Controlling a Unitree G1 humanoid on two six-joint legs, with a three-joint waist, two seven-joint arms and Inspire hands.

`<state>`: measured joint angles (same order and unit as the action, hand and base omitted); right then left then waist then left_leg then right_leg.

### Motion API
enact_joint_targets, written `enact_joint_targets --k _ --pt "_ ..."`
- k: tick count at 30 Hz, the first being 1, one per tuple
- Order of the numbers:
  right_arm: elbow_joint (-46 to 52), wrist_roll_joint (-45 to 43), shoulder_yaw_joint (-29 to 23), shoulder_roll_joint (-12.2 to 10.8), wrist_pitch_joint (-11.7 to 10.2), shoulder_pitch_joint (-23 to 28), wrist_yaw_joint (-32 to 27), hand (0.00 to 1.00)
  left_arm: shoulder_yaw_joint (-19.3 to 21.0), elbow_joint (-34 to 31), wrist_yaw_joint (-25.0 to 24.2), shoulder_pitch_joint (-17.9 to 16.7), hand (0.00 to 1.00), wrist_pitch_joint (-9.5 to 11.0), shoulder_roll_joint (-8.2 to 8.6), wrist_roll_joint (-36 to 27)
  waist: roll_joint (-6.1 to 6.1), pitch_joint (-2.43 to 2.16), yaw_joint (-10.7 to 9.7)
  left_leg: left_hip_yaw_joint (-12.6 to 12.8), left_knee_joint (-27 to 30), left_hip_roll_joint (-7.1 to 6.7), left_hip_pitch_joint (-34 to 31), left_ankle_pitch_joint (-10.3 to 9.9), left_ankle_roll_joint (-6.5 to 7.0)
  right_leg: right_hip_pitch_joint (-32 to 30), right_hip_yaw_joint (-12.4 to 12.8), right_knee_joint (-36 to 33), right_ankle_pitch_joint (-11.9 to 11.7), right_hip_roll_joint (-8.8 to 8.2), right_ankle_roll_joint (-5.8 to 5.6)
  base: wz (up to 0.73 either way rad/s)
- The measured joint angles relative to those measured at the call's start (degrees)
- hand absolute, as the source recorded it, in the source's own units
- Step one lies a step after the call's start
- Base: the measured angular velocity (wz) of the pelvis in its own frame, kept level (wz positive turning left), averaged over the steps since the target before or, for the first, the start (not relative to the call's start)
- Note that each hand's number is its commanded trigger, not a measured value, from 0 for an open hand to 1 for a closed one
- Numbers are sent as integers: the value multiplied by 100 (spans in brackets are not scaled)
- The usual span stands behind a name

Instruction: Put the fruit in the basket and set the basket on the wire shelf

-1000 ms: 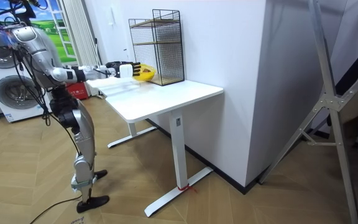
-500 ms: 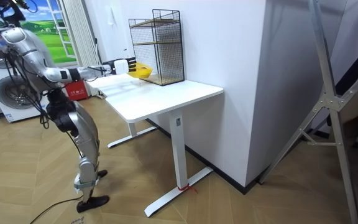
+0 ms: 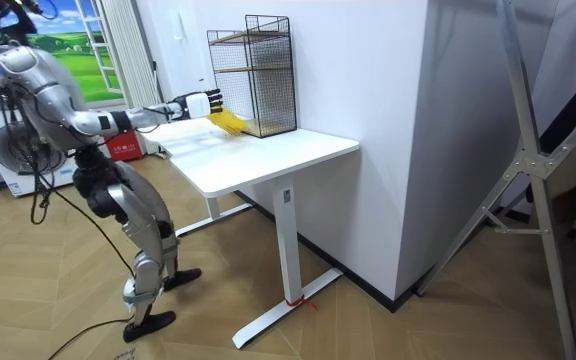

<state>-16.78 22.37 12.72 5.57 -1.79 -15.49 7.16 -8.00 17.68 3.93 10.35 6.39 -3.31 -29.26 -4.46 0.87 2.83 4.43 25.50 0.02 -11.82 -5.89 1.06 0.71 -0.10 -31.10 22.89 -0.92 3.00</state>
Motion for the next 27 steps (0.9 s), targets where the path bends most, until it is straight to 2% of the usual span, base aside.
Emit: enact_joint_targets --k 2,4,8,9,10,11,12,13,14,15,16,18,19,20,21,22,23,24,25,27 --pt "79 4 -14 52 -5 -3 58 0 -13 -10 0 0 0 -2 -57 10 -1 0 -22 14 124 -35 14 -123 72 115 -6 149 18 -42 -56 -3" --pt "248 29 -23 62 -65 -7 117 0 -2 -15 0 4 0 10 -67 10 -1 0 -90 46 254 -120 49 -271 142 213 -160 174 75 -182 -161 3" --pt "349 165 -10 104 -172 -23 114 0 -9 -27 0 160 0 17 -53 -40 26 20 -90 47 414 -212 52 -539 206 313 -259 116 191 -315 -260 4" --pt "355 188 1 120 -185 -23 113 0 -10 -24 0 192 0 18 -53 -52 11 22 -94 65 428 -297 79 -618 236 310 -310 36 273 -419 -296 0" --pt "372 241 5 142 -204 -23 105 0 -14 -25 1 205 0 18 -33 -52 17 26 -86 117 461 -367 96 -699 314 250 -356 -168 334 -525 -385 -7" --pt "374 259 4 145 -228 -23 97 0 -12 -24 1 210 0 18 -21 -52 24 29 -81 156 481 -394 113 -740 339 203 -384 -367 351 -585 -416 -9" --pt "373 261 20 137 -264 -23 79 0 -14 -17 1 223 0 17 -26 -56 27 45 -88 195 547 -452 162 -813 364 91 -469 -804 345 -715 -445 -7" --pt "358 260 41 144 -274 -23 40 0 -19 21 1 255 0 14 -21 -53 15 78 -99 256 631 -483 238 -880 417 -6 -482 -1219 295 -827 -535 -3" --pt "338 238 49 141 -280 -23 31 0 -21 36 3 258 0 12 -12 -53 9 84 -90 281 645 -498 281 -938 437 -59 -476 -1383 264 -860 -584 -9" --pt "334 210 65 133 -306 -23 3 0 -25 38 25 255 0 8 8 -50 24 102 -100 314 654 -503 352 -1023 464 -177 -495 -1631 128 -904 -647 -14" --pt "333 212 58 105 -347 -27 -9 0 -24 34 39 284 0 5 14 -43 89 97 -84 303 665 -470 337 -1065 488 -291 -574 -1790 -60 -885 -665 -11" --pt "333 202 50 85 -419 -28 -48 0 -28 33 50 381 0 2 -13 -27 124 96 -101 272 604 -455 337 -1066 523 -369 -632 -1793 -233 -868 -690 -5" --pt "325 189 49 147 -442 -28 -64 0 -26 32 58 413 0 3 -29 -24 161 95 -106 221 565 -423 362 -1059 538 -379 -615 -1662 -170 -790 -721 -8" --pt "327 195 49 152 -447 -29 -64 0 -27 31 64 424 0 4 -26 -30 181 97 -104 199 527 -404 381 -1057 541 -384 -597 -1487 -82 -740 -693 0" --pt "327 202 48 143 -456 -29 -64 0 -31 34 85 433 0 4 -8 -29 223 122 -107 161 445 -349 458 -1051 546 -421 -588 -1077 14 -612 -625 10" --pt "324 212 24 138 -445 -30 -64 0 -42 47 99 433 0 2 9 -25 219 120 -135 155 367 -345 550 -1041 557 -486 -624 -609 -20 -562 -580 16" --pt "313 213 8 135 -439 -30 -64 0 -60 64 99 433 0 -1 11 -25 221 122 -138 153 358 -349 598 -1042 557 -497 -617 -352 -85 -546 -547 29" --pt "209 210 -1 87 -440 -28 -64 0 -113 130 99 420 0 -12 25 -13 270 120 -145 66 340 -362 712 -1054 550 -439 -613 -38 -440 -484 -484 29" --pt "149 206 -46 85 -433 -33 -73 0 -132 149 99 424 0 -42 58 -9 307 59 -175 12 223 -358 774 -1055 531 -309 -657 205 -505 -444 -460 24" --pt "94 204 -54 60 -429 -110 -73 0 -109 146 111 484 0 -51 68 60 352 54 -149 -65 92 -323 802 -1008 491 -150 -740 473 -625 -352 -435 13"
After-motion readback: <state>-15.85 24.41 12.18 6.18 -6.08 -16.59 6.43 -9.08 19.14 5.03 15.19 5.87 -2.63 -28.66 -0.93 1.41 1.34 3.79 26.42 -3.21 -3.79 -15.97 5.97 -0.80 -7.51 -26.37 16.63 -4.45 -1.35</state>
